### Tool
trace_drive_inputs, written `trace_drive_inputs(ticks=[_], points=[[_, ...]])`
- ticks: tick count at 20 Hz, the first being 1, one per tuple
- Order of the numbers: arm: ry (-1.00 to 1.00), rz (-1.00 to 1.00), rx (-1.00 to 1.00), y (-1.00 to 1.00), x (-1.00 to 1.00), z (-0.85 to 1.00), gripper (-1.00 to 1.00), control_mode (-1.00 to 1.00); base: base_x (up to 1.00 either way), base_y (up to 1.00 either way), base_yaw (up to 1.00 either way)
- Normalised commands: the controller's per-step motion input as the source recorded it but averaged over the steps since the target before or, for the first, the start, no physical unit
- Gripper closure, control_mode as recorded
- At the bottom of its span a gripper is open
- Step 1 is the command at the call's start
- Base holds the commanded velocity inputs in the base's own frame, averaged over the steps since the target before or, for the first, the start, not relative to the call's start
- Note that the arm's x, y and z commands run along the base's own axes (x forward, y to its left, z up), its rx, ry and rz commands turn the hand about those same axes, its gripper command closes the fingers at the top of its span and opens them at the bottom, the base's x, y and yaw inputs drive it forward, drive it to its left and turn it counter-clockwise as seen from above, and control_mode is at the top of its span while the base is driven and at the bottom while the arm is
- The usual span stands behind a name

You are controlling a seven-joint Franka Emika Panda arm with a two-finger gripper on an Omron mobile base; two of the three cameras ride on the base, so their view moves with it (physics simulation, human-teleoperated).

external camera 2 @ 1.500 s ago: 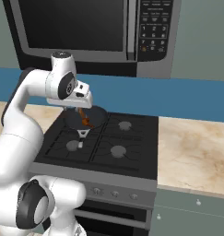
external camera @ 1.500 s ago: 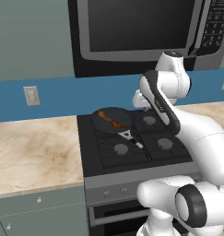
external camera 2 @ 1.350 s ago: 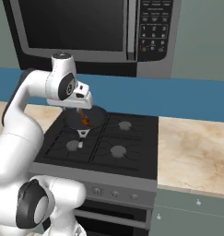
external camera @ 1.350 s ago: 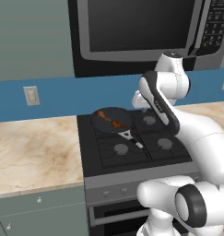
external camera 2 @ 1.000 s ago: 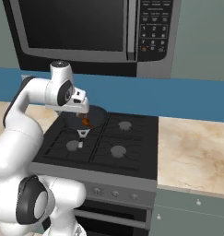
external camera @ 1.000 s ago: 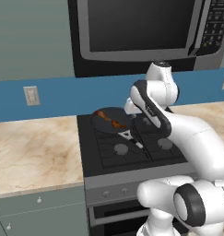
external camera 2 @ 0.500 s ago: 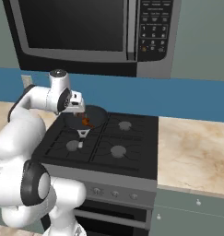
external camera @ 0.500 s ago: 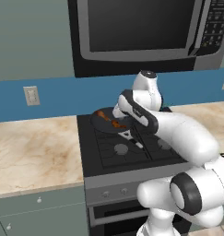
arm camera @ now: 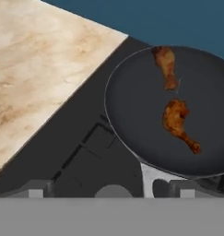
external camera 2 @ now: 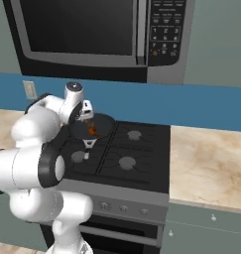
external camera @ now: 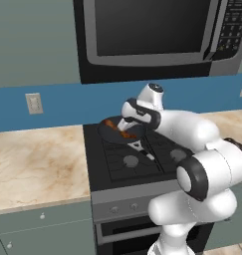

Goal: Take the chicken drumsticks from the pan and place one on each plate on the dining counter.

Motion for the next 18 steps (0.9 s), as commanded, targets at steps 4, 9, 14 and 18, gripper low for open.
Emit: trace_drive_inputs(ticks=[4,9,14,18], points=[[-0.15,0.23,0.0,0.0,0.49,-0.07,-1.0,-1.0,0.0,0.0,0.0],[-0.05,0.18,0.0,0.15,0.6,-0.47,-1.0,-1.0,0.0,0.0,0.0],[-0.2,0.09,0.0,0.02,0.51,-0.13,-1.0,-1.0,0.0,0.0,0.0],[-0.14,0.06,0.0,0.03,0.53,-0.07,-1.0,-1.0,0.0,0.0,0.0]])
